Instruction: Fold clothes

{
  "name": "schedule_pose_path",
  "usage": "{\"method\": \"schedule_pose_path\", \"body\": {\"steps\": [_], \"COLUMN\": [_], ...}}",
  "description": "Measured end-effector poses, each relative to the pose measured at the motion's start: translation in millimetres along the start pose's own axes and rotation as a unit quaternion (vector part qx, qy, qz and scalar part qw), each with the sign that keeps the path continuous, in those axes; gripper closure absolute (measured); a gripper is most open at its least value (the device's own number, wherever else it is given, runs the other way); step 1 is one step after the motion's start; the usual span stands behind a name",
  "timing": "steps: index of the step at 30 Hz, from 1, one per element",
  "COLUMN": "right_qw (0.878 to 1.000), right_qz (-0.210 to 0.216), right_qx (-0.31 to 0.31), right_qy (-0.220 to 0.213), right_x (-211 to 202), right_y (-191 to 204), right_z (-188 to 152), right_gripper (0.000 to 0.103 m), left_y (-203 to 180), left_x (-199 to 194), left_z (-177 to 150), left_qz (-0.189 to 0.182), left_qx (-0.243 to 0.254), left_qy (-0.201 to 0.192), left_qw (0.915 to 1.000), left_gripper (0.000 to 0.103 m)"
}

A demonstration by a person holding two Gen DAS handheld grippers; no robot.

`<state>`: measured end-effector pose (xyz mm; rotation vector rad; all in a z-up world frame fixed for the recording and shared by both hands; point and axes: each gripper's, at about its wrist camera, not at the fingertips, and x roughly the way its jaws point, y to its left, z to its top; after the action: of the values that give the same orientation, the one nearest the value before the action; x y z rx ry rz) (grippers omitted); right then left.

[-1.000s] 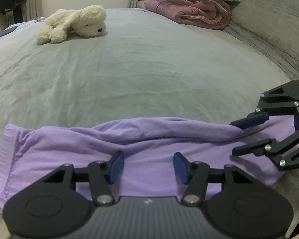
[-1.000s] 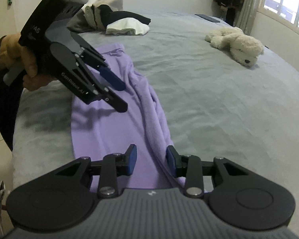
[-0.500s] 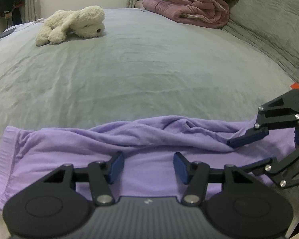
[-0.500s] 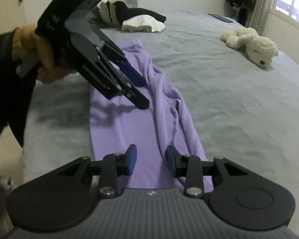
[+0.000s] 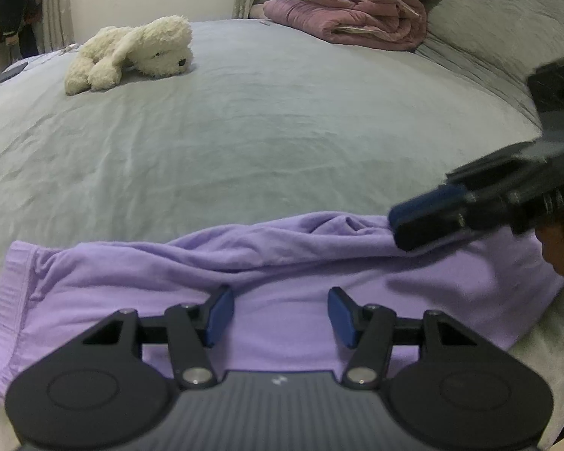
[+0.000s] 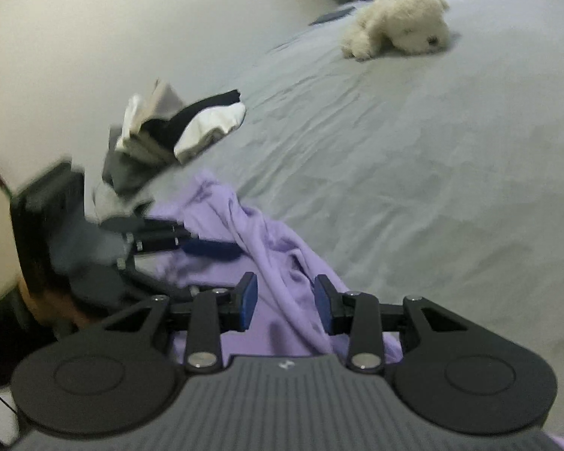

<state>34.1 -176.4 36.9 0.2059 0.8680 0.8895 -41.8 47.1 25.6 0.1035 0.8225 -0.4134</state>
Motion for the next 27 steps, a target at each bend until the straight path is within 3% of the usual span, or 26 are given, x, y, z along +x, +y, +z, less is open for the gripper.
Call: {"method": "schedule_pose_path", "body": {"steps": [2,6,8,14,21,24,27], "right_qw": [1.0,0.999,0.999,0.992,0.985,0.982,0.975], "right_qz": [0.008,-0.01,-0.006,0.051,0.053,0.04,0.043], "right_qx": [0.019,-0.002,0.004,0.111,0.159,0.184,0.219], "right_qy": [0.01,0.051,0.05,0.043,0.031,0.02,0.002], "right_x": [5,16,17,25,39,38,33], "right_y": [-3,5,5,-22,-22,-24,-32], "right_z": [3,0,2,10,22,22,17], "right_gripper": [0.065,0.065,0.063,0.063,0.063,0.078,0.082], "left_y": [0,0,0,0,0,-1,-1], "left_x": [0,-1,-2,-2,-3,-3,-3], "left_z": [0,-1,-3,-4,-6,-6,-7], "left_qz": [0.0,-0.002,-0.002,-0.004,-0.005,-0.005,-0.005], "left_qx": [0.002,0.003,0.006,0.008,0.011,0.012,0.013], "left_qy": [-0.001,-0.002,-0.003,-0.003,-0.005,-0.006,-0.006], "left_qw": [1.0,1.0,1.0,1.0,0.9999,0.9999,0.9999], "left_gripper": [0.045,0.045,0.045,0.045,0.044,0.044,0.044]}}
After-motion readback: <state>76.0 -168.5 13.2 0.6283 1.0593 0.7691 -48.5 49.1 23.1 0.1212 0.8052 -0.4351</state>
